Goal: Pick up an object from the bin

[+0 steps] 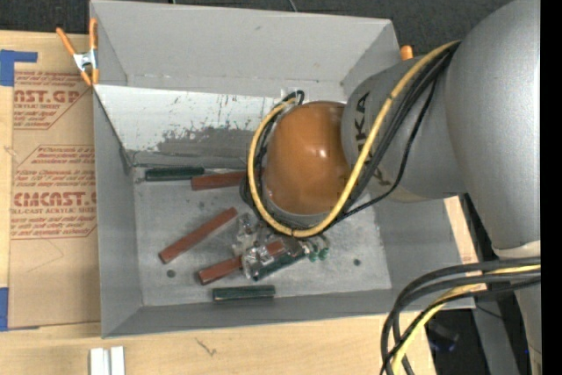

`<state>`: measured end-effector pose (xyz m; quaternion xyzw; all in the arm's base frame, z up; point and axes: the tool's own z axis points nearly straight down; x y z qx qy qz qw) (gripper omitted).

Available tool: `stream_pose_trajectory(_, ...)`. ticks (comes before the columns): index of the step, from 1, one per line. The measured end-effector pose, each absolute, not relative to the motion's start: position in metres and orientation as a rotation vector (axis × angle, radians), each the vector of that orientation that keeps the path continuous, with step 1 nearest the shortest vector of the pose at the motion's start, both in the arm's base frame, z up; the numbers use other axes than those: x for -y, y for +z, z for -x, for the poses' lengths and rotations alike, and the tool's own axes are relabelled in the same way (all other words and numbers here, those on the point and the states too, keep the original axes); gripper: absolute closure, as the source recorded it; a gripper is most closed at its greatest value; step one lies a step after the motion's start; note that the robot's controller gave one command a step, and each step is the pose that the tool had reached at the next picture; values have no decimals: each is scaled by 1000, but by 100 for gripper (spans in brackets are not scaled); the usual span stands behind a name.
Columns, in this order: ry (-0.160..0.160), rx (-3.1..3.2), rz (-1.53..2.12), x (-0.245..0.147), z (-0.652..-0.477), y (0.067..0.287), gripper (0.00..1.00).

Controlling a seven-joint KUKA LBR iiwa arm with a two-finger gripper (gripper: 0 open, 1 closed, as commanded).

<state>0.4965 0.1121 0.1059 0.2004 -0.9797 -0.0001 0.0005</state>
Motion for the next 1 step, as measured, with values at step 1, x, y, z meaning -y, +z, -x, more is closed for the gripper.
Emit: stream_pose_trajectory(1, 0, 3076, -630, -112, -496, 114, 100)
